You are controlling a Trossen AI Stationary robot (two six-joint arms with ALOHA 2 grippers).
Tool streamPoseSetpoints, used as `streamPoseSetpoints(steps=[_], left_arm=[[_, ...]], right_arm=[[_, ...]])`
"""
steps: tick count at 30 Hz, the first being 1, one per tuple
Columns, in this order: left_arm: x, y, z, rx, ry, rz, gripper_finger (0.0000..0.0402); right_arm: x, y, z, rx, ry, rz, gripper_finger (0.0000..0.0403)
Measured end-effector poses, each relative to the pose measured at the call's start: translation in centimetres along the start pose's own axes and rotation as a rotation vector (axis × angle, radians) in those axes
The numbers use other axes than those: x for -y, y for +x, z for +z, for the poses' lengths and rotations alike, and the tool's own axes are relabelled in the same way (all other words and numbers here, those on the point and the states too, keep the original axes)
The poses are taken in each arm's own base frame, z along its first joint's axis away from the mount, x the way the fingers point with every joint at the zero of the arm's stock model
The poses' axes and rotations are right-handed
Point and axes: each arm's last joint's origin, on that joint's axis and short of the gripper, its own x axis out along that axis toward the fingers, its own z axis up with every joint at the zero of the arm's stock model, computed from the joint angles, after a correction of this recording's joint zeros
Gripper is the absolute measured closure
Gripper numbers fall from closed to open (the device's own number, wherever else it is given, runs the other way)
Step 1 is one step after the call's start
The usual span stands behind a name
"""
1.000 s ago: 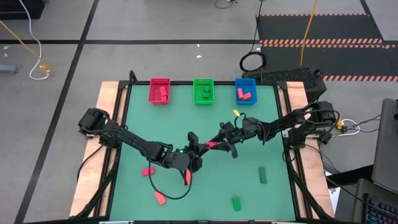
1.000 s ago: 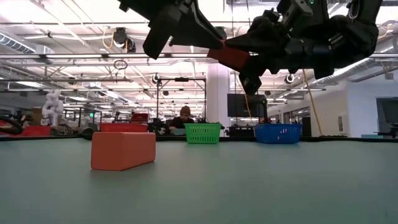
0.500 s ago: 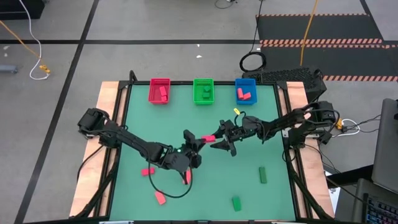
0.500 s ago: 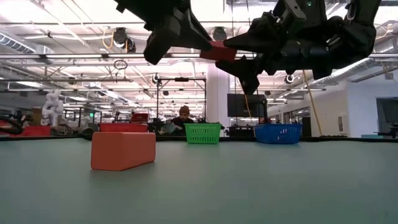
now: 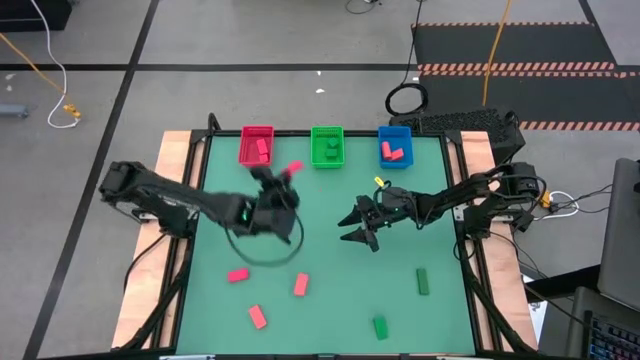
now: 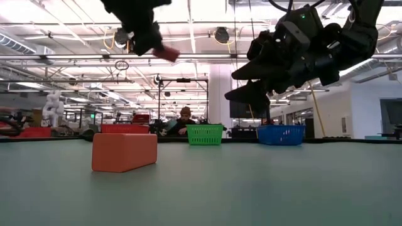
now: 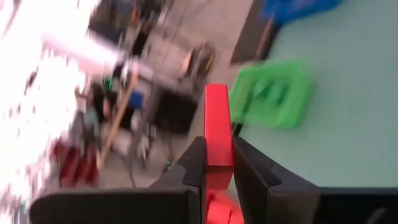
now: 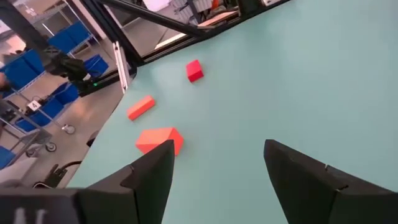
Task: Sort & place blocks by color
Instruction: Put the red block into the red basket
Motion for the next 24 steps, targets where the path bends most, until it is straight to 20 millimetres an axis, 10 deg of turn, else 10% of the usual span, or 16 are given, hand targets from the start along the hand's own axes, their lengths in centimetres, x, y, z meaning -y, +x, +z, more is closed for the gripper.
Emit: streamPoseSetpoints(steps=[12, 24], left_arm=[[-7.7, 10.6, -7.7, -0.563, -0.426, -0.038, 0.0351], [-9.5, 14.9, -11.1, -0.716, -0.548, -0.107, 0.0318]], right_arm=[[0.0, 0.0, 0.0, 0.000, 0.003, -0.001, 0.0163], [0.0, 0.0, 0.0, -0.001, 0.003, 0.001, 0.0163]])
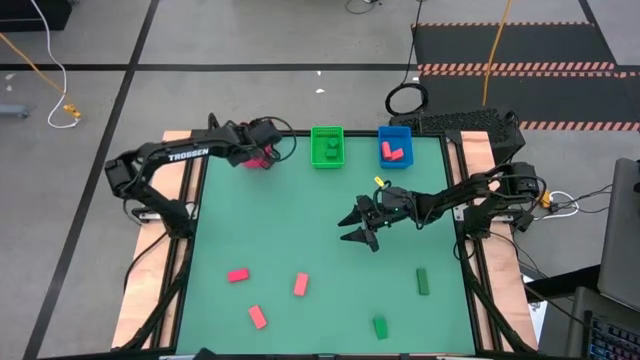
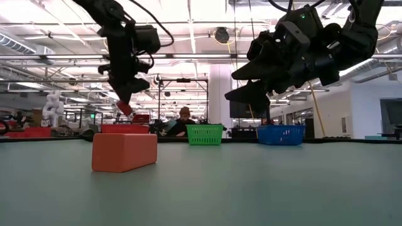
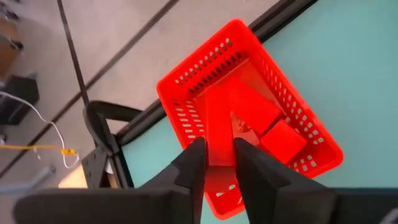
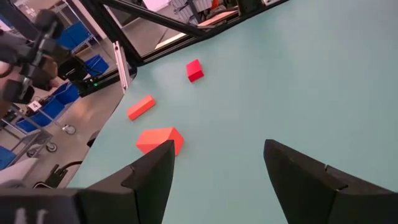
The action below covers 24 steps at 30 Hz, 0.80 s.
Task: Sort & place blocks by color
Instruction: Put the red block into the red basket
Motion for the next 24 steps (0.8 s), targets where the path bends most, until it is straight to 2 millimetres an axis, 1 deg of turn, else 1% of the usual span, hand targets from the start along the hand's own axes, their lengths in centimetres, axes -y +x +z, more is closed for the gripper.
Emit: streamPoseSetpoints(steps=[4, 7, 12, 15, 18, 21, 24], left_arm=[[0.0, 0.6, 0.1, -0.018, -0.022, 0.005, 0.0262], [0.1, 0.7, 0.0, -0.026, -0.022, -0.019, 0.0225], [0.4, 0.2, 0.1, -0.013, -0.031, -0.069, 0.0183], [0.6, -0.8, 0.1, 0.012, -0.032, -0.137, 0.0171], [0.9, -2.2, -0.1, 0.041, -0.043, -0.222, 0.0169], [1.3, -4.2, -0.3, 0.085, -0.065, -0.349, 0.0174], [2.3, -6.8, -0.6, 0.136, -0.047, -0.542, 0.0184]], right_arm=[[0.0, 0.0, 0.0, 0.000, 0.001, 0.000, 0.0163], [0.0, 0.0, 0.0, -0.001, 0.001, 0.000, 0.0163], [0.0, 0.0, 0.0, -0.001, 0.001, 0.001, 0.0163], [0.0, 0.0, 0.0, -0.001, 0.001, 0.001, 0.0163], [0.0, 0.0, 0.0, -0.001, 0.001, 0.001, 0.0163], [0.0, 0.0, 0.0, -0.001, -0.002, 0.001, 0.0163], [0.0, 0.0, 0.0, -0.001, -0.022, 0.001, 0.0163]])
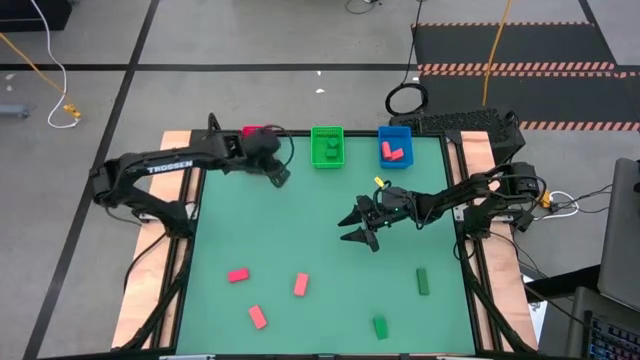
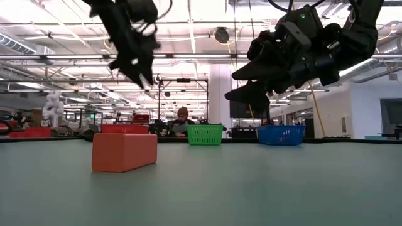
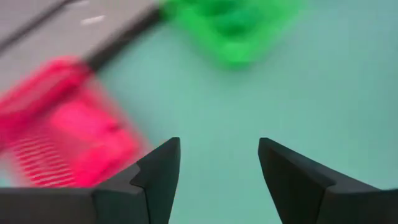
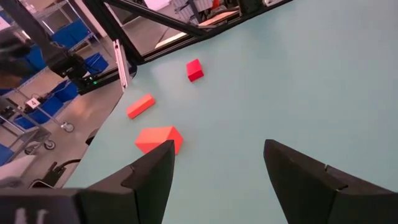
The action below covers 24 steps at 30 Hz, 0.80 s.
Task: Sort & place blocks by color
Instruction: Put the red block into the red basket
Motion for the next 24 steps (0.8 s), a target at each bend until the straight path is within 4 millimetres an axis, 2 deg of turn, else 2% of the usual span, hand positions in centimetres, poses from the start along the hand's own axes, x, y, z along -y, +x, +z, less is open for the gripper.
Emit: streamPoseSetpoints(steps=[5, 8, 11, 18, 24], left_arm=[[5.3, -2.5, -1.4, 0.029, 0.075, -0.315, 0.0200], [8.3, -3.7, -3.1, 0.017, 0.108, -0.403, 0.0209], [10.7, -4.3, -5.4, -0.046, 0.115, -0.411, 0.0217], [13.8, -5.4, -11.1, -0.268, 0.144, -0.349, 0.0229], [14.6, -6.0, -15.6, -0.439, 0.247, -0.199, 0.0229]], right_arm=[[0.0, 0.0, 0.0, 0.000, -0.020, 0.001, 0.0163], [0.0, 0.0, 0.0, -0.001, -0.054, 0.001, 0.0163], [0.0, 0.0, 0.0, -0.001, -0.060, 0.001, 0.0163], [0.0, 0.0, 0.0, -0.002, -0.061, 0.002, 0.0163], [0.0, 0.0, 0.0, -0.001, -0.084, 0.002, 0.0163]])
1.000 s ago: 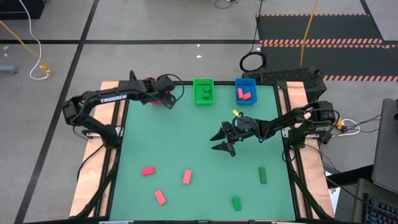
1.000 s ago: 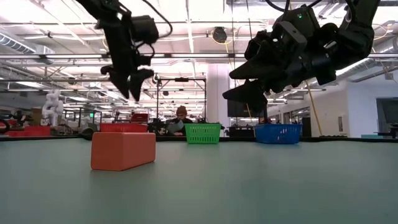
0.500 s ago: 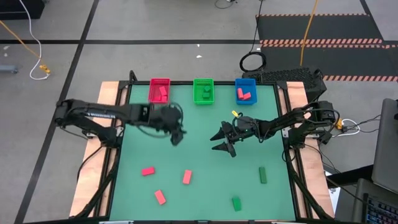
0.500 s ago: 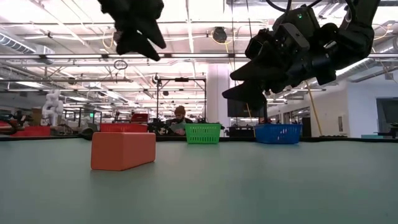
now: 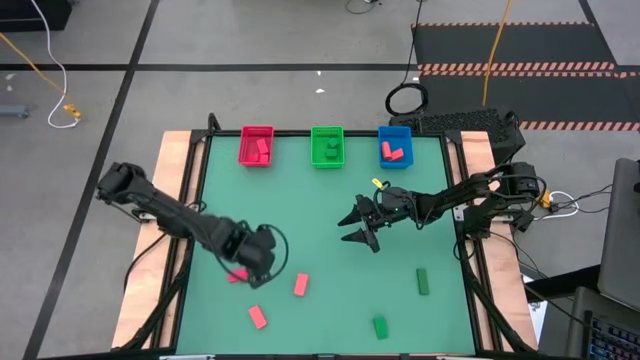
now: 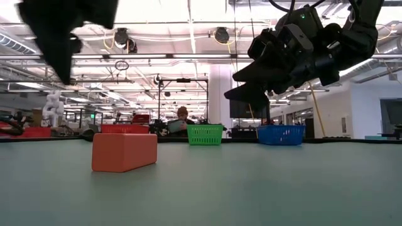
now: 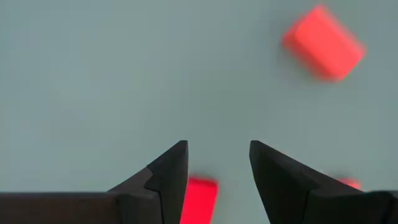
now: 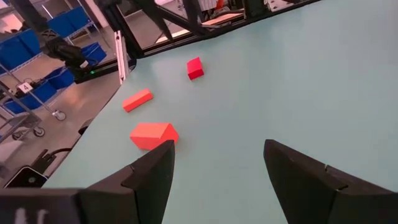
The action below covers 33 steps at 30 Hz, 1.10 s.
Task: Sort & place blocks by color
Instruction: Put the red block into the red basket
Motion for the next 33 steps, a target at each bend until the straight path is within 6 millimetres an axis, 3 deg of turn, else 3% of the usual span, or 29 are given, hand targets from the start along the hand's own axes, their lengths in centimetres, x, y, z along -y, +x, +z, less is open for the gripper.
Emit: streamPoseSetpoints(steps=[5, 18, 33], left_arm=[[1.5, 1.5, -1.8, -0.064, 0.060, 0.055, 0.0221], [2.7, 4.6, -5.2, -0.361, 0.180, 0.176, 0.0143], [0.7, 8.2, -7.6, -0.351, 0.180, 0.184, 0.0193]], right_arm=[[0.0, 0.0, 0.0, 0.001, 0.000, 0.001, 0.0163], [0.0, 0.0, 0.0, 0.001, 0.008, 0.001, 0.0163], [0.0, 0.0, 0.0, 0.000, 0.012, 0.001, 0.0163]])
